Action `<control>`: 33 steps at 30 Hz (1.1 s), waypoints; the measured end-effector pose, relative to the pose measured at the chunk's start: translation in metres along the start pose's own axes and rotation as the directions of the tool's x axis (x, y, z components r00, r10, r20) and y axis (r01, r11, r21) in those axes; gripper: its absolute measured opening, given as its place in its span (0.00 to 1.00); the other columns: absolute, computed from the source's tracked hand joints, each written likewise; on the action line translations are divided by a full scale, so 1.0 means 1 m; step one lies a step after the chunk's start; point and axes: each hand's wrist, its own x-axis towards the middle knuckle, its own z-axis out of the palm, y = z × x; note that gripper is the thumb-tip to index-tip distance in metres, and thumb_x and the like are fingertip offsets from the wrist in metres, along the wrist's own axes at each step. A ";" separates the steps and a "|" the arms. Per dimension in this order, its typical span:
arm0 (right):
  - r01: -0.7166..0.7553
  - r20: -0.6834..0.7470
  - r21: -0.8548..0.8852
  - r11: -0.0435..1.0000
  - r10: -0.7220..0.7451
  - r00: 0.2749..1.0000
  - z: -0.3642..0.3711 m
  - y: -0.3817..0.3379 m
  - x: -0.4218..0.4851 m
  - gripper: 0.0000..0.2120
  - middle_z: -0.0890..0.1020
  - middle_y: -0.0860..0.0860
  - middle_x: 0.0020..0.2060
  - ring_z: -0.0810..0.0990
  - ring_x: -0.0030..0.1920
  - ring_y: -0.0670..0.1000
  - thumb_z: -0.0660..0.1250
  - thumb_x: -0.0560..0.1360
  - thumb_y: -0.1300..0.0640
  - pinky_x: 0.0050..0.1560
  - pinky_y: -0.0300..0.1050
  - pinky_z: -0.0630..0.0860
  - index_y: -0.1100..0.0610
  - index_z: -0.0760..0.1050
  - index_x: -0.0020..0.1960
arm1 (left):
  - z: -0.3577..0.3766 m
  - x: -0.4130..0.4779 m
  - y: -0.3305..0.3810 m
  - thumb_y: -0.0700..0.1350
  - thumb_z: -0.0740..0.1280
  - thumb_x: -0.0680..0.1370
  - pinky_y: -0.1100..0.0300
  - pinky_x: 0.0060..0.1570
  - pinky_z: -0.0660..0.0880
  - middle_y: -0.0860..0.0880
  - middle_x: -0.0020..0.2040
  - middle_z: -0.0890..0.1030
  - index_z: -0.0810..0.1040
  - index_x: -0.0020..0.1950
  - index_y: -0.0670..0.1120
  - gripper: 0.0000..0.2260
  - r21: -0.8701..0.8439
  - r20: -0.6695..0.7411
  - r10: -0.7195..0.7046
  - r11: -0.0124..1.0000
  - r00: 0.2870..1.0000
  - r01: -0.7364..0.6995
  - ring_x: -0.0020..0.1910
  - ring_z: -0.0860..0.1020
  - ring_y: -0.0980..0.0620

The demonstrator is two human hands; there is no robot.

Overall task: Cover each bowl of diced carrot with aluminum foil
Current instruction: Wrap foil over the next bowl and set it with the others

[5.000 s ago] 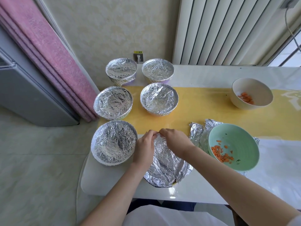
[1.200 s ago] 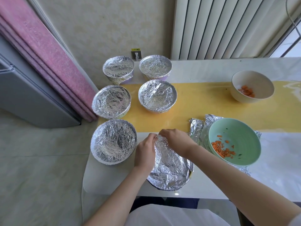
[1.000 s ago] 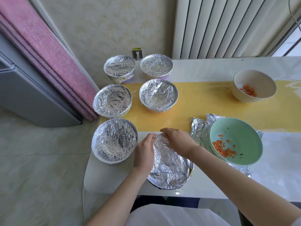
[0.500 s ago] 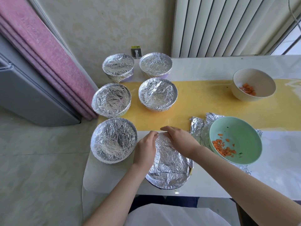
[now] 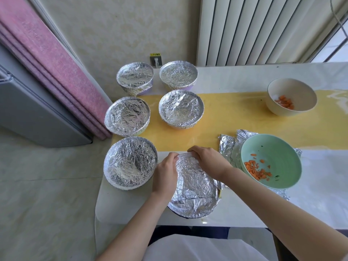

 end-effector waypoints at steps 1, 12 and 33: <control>0.011 -0.004 0.010 1.000 -0.011 1.000 0.000 -0.002 0.001 0.13 0.81 0.54 0.53 0.81 0.49 0.56 0.55 0.82 0.57 0.48 0.51 0.77 0.57 0.73 0.63 | 0.000 -0.001 0.000 0.40 0.60 0.80 0.49 0.35 0.76 0.45 0.41 0.82 0.77 0.54 0.40 0.08 -0.002 0.001 0.001 1.000 1.000 -0.001 0.38 0.79 0.47; 0.025 0.016 0.012 1.000 -0.026 1.000 0.003 -0.005 0.006 0.11 0.83 0.56 0.47 0.80 0.45 0.58 0.58 0.79 0.62 0.45 0.49 0.73 0.58 0.77 0.58 | 0.000 0.010 0.000 0.40 0.60 0.80 0.53 0.37 0.73 0.43 0.44 0.82 0.77 0.56 0.40 0.09 0.011 0.094 0.037 0.999 0.995 -0.039 0.41 0.79 0.44; 0.004 -0.041 0.138 0.990 0.002 0.999 0.006 0.005 -0.002 0.12 0.84 0.57 0.47 0.80 0.45 0.57 0.60 0.80 0.59 0.41 0.38 0.66 0.61 0.77 0.59 | -0.001 -0.005 -0.007 0.43 0.57 0.81 0.59 0.38 0.71 0.48 0.47 0.81 0.76 0.58 0.44 0.11 0.006 0.025 -0.116 0.993 0.993 0.116 0.43 0.77 0.50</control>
